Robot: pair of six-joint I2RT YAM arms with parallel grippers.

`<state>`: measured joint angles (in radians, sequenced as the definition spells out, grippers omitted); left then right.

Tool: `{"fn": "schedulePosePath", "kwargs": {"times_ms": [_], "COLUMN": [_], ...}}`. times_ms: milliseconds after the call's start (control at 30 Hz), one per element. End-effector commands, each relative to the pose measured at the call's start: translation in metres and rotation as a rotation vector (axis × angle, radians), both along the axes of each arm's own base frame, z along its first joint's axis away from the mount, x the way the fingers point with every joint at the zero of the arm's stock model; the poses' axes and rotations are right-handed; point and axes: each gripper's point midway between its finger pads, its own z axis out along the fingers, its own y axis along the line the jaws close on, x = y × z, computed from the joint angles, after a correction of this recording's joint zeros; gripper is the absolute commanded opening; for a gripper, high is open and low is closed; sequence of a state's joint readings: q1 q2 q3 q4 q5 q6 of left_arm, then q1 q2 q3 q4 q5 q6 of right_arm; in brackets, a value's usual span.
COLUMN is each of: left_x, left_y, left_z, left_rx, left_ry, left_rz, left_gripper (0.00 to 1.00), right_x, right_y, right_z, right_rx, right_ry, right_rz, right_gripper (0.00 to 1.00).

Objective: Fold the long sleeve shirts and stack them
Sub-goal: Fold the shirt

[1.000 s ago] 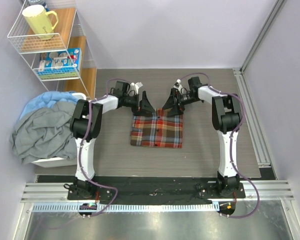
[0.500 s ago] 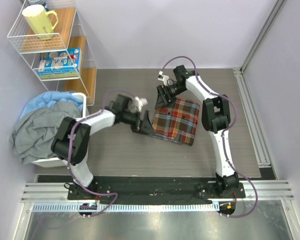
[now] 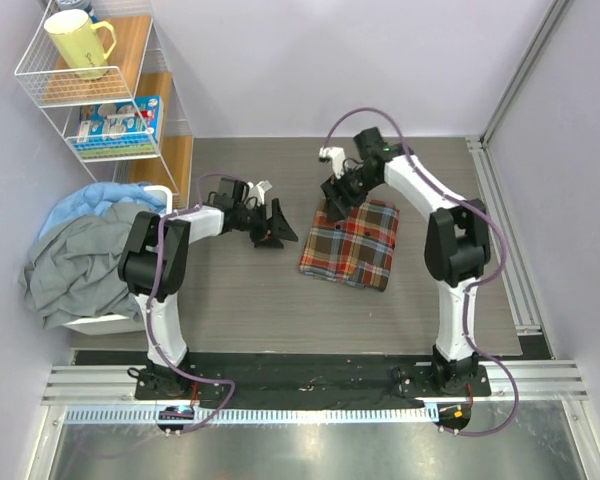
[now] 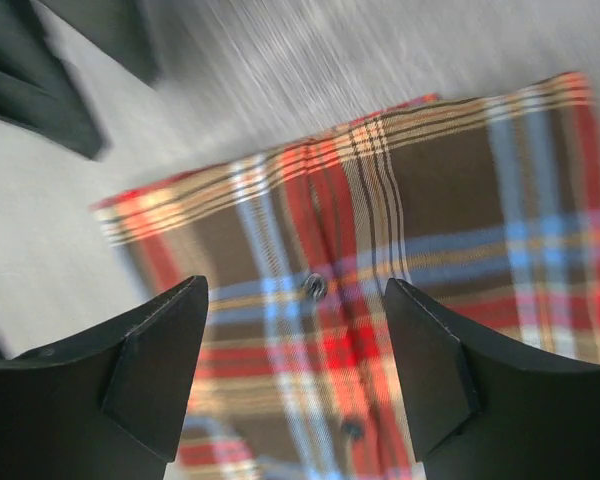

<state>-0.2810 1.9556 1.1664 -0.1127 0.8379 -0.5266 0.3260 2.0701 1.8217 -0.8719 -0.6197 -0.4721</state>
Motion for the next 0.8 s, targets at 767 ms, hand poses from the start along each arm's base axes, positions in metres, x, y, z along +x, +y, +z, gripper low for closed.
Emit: {"fn": "schedulePosePath", "kwargs": {"times_ms": [767], "left_x": [-0.035], "left_y": [-0.002], "left_z": [-0.025], "left_rx": [-0.133], "left_ry": [0.061], "left_rz": [0.325], "left_gripper": [0.76], "right_x": [-0.061], "right_y": [0.001], "right_z": [-0.004], "right_rx": [-0.038], "right_ry": [-0.066], "right_rz": [0.412], "right_gripper": [0.84]}}
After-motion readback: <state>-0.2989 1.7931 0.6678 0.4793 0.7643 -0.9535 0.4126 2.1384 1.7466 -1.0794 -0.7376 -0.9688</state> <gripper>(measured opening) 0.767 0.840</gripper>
